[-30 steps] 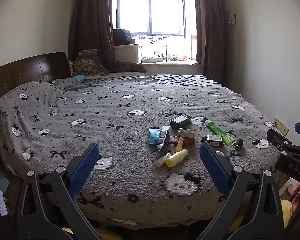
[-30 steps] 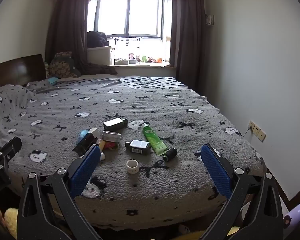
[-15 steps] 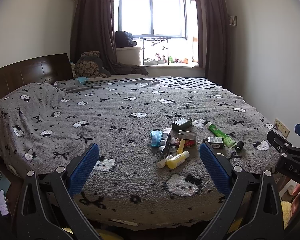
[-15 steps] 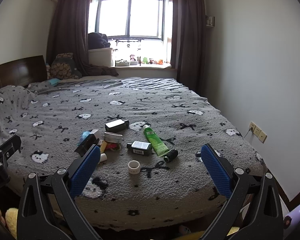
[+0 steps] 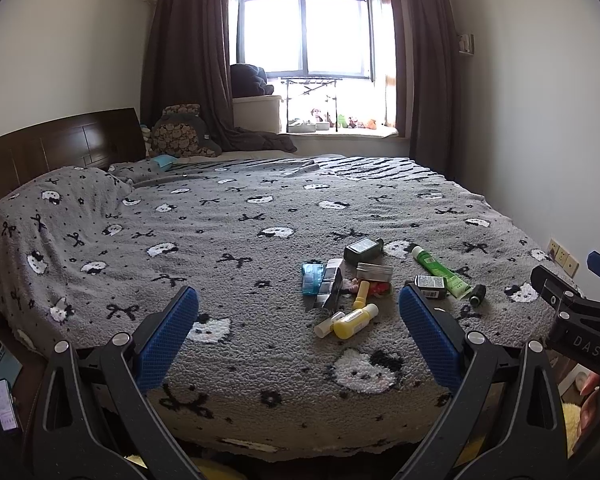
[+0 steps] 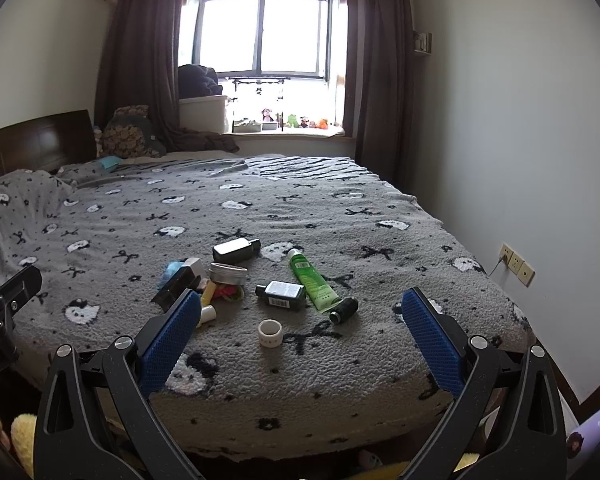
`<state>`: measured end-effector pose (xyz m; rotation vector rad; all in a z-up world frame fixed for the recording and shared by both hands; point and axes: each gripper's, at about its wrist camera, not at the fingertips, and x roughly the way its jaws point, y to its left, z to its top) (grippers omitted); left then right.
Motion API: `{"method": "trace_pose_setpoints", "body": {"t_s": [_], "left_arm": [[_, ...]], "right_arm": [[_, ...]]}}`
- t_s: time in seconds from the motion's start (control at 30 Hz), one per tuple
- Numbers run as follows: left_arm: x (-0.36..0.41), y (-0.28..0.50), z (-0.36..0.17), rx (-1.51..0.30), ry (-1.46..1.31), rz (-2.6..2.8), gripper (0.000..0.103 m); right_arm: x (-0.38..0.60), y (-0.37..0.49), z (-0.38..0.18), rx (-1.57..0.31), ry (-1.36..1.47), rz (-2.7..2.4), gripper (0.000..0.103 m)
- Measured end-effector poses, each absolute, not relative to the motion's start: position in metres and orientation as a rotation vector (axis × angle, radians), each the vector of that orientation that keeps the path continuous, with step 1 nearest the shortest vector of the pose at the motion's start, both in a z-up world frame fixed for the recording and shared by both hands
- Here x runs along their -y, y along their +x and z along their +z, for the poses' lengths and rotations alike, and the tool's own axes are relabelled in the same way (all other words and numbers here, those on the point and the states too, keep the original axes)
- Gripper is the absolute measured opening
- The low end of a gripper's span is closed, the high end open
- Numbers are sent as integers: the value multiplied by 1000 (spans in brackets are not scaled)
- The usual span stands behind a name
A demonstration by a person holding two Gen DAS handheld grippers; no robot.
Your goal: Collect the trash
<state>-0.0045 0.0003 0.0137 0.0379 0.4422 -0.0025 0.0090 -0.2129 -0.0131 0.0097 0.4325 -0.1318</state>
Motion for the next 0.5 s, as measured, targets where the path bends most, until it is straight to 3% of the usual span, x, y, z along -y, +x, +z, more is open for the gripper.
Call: {"method": "trace_pose_setpoints", "body": {"t_s": [0.5], "left_arm": [[1,-4,20,-436,36,-1,95]], "right_arm": [[207,5,-10,-427,8,-122,100]]}}
